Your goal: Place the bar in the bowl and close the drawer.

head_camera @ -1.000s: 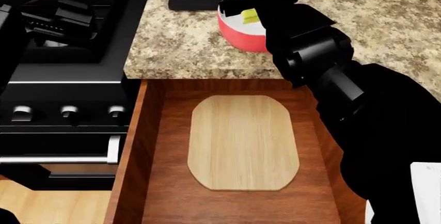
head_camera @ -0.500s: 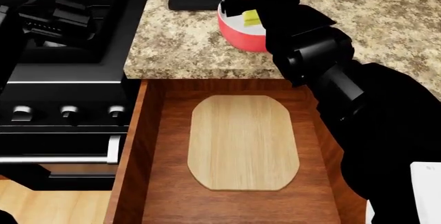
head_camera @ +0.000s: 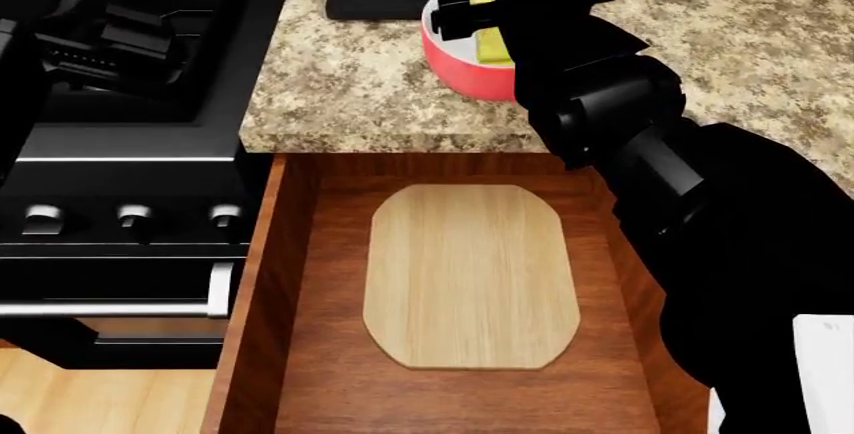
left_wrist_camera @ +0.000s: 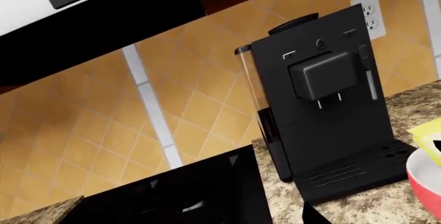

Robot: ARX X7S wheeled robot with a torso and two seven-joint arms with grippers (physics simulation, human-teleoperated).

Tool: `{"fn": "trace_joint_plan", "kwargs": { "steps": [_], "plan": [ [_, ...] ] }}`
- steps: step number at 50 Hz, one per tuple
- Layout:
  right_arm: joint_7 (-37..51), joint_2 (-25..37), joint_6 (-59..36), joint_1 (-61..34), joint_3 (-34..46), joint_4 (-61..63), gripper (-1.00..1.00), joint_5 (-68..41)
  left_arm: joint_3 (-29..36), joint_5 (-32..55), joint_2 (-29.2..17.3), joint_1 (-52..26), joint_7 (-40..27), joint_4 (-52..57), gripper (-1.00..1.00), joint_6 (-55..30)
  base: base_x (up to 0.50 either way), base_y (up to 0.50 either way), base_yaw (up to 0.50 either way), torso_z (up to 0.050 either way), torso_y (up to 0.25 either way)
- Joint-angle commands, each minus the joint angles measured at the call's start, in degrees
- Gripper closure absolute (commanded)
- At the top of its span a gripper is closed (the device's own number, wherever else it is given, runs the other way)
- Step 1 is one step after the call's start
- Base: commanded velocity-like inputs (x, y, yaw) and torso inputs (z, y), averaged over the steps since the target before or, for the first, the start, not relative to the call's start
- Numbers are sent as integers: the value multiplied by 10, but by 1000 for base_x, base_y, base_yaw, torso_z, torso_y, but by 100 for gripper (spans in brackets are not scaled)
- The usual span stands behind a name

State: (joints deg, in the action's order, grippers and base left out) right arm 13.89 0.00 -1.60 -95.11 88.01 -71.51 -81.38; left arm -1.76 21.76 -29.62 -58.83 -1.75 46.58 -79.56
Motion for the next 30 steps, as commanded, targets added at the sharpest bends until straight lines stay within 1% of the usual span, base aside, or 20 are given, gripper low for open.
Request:
{"fn": "trace_joint_plan", "kwargs": {
  "steps": [1,21,30],
  "plan": [
    [1,0,0,1,-1,0,-100,12,-3,4,-2,2,-2,4,-100,-4,0,0,0,0,0],
    [9,0,26,-9,-6,-6,-100,13,-5,9,-3,-1,-6,2,-100,-2,0,0,0,0,0],
    [-11,0,29,-22,-7,-18,-100,6,-10,12,-2,-2,-7,7,-100,1,0,0,0,0,0]
  ]
}}
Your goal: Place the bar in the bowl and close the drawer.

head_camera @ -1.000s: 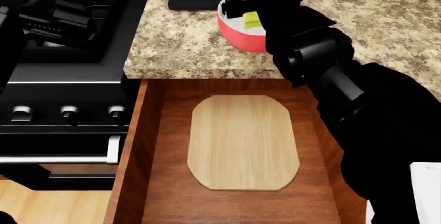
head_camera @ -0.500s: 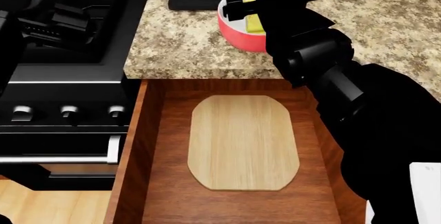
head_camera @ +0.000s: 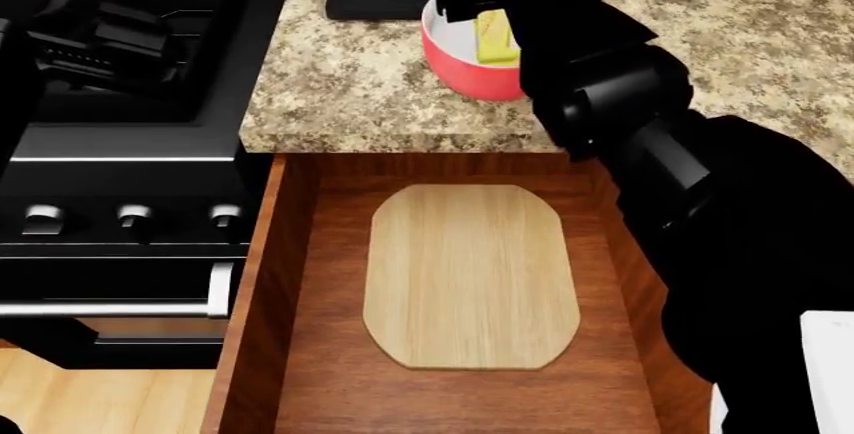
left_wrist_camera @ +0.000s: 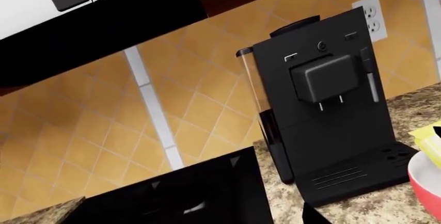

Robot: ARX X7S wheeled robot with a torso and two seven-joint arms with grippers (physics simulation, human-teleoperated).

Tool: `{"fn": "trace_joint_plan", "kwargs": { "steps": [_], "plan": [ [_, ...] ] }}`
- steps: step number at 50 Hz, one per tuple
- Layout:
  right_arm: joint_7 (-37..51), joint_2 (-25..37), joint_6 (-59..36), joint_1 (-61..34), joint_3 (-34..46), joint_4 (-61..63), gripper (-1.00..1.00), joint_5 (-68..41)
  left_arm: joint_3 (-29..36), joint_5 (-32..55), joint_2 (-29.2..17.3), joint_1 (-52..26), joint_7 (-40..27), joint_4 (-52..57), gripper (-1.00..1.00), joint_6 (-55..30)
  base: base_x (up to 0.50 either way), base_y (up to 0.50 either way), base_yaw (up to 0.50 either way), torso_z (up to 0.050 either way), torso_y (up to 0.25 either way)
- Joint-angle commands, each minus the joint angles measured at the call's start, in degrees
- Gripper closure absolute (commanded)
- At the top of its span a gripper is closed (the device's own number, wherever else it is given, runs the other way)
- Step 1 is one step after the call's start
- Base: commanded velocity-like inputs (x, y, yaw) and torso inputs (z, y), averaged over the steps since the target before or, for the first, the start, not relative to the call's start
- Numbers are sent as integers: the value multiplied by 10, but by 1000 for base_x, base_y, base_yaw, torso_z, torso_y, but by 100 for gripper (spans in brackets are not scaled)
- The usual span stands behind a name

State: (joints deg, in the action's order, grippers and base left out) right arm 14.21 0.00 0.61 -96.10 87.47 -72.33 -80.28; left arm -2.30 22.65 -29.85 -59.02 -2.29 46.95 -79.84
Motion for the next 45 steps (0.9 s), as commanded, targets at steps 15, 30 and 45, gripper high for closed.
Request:
{"fn": "trace_joint_plan", "kwargs": {
  "steps": [15,30,45],
  "plan": [
    [-65,0,7,-42,-6,-5,-100,-10,-19,9,9,-2,-4,10,-100,13,0,0,0,0,0],
    [122,200,-41,-77,-24,407,-100,-43,-35,22,15,-14,-8,21,-100,-13,0,0,0,-4,224],
    [267,334,-60,-65,-53,659,-100,-91,-42,29,13,-2,-11,32,-100,-17,0,0,0,-5,250]
  ]
}}
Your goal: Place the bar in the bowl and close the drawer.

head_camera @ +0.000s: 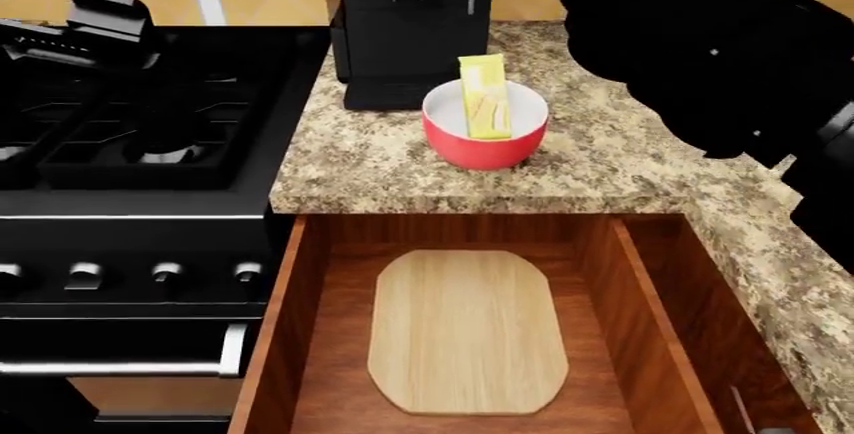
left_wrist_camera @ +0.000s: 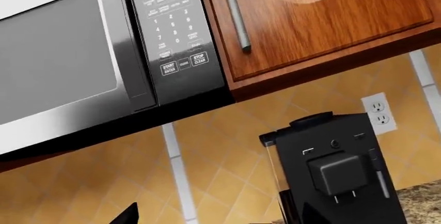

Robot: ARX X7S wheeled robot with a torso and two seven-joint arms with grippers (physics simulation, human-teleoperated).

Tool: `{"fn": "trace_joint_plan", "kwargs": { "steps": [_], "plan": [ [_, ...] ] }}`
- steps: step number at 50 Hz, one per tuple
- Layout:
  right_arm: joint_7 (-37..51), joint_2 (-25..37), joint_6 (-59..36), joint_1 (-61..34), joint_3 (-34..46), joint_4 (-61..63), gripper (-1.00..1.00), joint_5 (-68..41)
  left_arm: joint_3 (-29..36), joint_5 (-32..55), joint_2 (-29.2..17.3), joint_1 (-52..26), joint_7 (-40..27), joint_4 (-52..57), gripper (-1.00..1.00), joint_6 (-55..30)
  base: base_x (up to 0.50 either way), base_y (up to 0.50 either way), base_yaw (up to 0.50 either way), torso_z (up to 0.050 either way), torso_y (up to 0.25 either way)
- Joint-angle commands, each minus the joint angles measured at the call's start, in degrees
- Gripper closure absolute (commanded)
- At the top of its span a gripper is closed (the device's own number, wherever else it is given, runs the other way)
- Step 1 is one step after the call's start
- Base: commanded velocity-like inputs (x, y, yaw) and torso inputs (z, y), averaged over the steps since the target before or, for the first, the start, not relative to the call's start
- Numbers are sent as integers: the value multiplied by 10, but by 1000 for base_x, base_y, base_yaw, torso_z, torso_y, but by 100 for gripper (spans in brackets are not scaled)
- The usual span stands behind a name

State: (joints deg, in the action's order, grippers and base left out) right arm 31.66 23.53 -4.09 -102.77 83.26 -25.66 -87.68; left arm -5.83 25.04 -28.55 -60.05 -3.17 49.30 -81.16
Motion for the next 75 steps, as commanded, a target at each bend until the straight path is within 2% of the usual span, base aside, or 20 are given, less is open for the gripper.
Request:
{"fn": "trace_joint_plan", "kwargs": {
  "steps": [1,7,10,12,21,31,39,49,64,75],
  "plan": [
    [106,110,-16,1,-8,218,-100,-15,-9,6,0,11,-3,11,-100,-5,0,0,0,-4,250],
    [185,162,3,25,-29,322,-100,-52,-15,11,2,20,-5,23,-100,-10,0,0,0,-5,250],
    [212,189,18,31,-24,385,-100,-3,-18,13,4,25,-7,29,-100,-12,0,0,0,-5,250],
    [226,204,22,38,-27,417,-100,-10,-19,12,4,31,-9,31,-100,-9,0,0,0,-5,250],
    [287,257,-13,28,-15,528,-100,-1,-21,12,2,61,-15,49,-100,5,0,0,0,-5,250],
    [327,297,13,43,-27,607,-100,21,-43,20,-7,81,-17,78,-100,-1,0,0,0,-1,46],
    [327,305,25,51,-32,619,-100,22,-53,32,-11,73,-20,84,-100,-11,-6,27,0,0,0],
    [330,303,28,57,-33,627,-100,29,-66,48,-15,76,-28,91,-100,-17,-190,428,0,0,0],
    [336,321,20,50,-39,646,-100,46,-36,46,-19,95,-53,78,-100,20,-108,427,0,0,0],
    [344,329,17,49,-42,659,-100,50,-37,53,-18,107,-63,83,-100,32,21,411,0,0,0]
  ]
}}
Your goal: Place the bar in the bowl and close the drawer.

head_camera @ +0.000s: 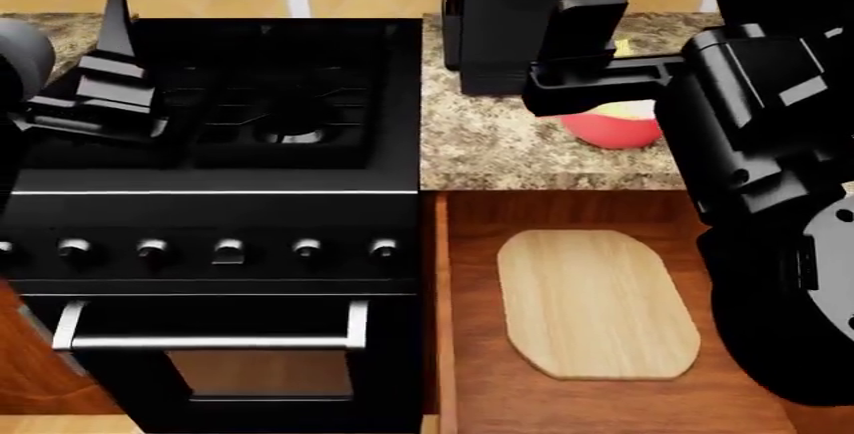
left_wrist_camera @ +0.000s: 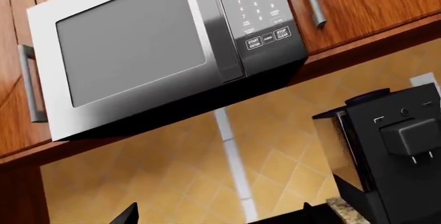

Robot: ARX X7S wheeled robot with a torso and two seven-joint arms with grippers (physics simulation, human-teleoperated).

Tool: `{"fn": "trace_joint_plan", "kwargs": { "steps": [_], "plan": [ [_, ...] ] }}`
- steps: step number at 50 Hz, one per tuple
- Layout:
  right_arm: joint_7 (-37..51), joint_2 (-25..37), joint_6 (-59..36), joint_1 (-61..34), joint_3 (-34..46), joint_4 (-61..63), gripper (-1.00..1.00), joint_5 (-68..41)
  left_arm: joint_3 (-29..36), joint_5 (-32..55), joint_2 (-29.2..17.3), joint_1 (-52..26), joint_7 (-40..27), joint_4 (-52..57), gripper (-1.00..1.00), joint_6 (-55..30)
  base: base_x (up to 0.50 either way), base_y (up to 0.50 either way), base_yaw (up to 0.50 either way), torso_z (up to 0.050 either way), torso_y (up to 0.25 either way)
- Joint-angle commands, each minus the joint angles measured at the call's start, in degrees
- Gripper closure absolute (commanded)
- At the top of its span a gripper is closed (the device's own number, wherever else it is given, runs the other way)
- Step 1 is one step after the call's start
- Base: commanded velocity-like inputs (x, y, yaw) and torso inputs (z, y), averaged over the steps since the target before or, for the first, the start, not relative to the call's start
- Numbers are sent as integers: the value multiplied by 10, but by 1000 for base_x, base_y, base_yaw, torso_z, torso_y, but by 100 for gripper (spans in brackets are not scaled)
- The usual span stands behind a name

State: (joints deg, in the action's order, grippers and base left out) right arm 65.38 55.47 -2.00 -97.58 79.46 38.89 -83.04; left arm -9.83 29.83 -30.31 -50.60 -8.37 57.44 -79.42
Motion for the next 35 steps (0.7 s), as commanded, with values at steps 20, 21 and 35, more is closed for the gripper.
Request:
{"fn": "trace_joint_plan", "kwargs": {
  "steps": [20,21,35],
  "plan": [
    [17,37,-32,-30,-14,33,-100,-24,9,14,-6,27,-24,-2,-100,38,70,403,0,0,0],
    [17,37,-33,-30,-14,34,-100,-25,9,14,-7,27,-25,-2,-100,39,82,394,0,0,0],
    [19,38,-35,-25,-15,35,-100,-24,-27,57,-17,33,-35,21,-100,15,84,371,0,0,0]
  ]
}}
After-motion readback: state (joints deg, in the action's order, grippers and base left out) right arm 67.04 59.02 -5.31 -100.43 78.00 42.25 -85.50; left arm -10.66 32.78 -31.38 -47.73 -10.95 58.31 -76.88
